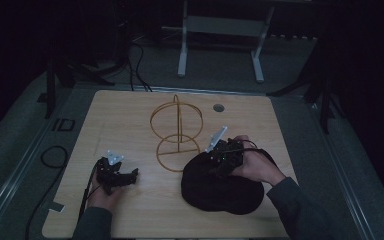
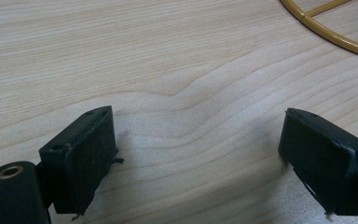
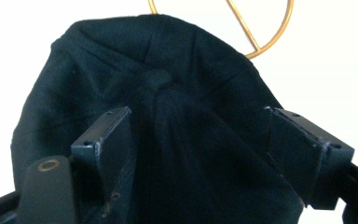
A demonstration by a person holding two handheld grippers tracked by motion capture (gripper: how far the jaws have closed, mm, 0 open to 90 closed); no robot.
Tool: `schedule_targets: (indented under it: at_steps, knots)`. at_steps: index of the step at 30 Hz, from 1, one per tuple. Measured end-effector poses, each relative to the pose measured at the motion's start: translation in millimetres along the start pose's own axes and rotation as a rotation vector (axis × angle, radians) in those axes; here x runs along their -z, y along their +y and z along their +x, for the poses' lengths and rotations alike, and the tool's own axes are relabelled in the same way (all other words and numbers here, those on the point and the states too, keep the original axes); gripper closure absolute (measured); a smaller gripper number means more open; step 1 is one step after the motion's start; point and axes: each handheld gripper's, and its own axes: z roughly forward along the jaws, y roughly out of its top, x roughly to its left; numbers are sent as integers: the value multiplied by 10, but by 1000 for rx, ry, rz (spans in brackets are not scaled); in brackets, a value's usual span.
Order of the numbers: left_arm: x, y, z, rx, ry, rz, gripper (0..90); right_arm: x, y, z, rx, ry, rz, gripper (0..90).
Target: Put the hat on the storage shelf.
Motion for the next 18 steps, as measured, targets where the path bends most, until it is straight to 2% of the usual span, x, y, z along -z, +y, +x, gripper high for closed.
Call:
schedule_targets:
  at_steps: [4,5,12,18]
  knots:
    - [0,0,0,0,0,0,108,-27,67,9,31,3,39,207]
    - [0,0,-1,1,0,0,108,-49,113,22,44,12,67,202]
    - [0,0,-1,1,0,0,108,-177,264,83,108,33,161,187]
    - [0,0,-1,1,0,0,108,-284,347,100,148,51,215,181]
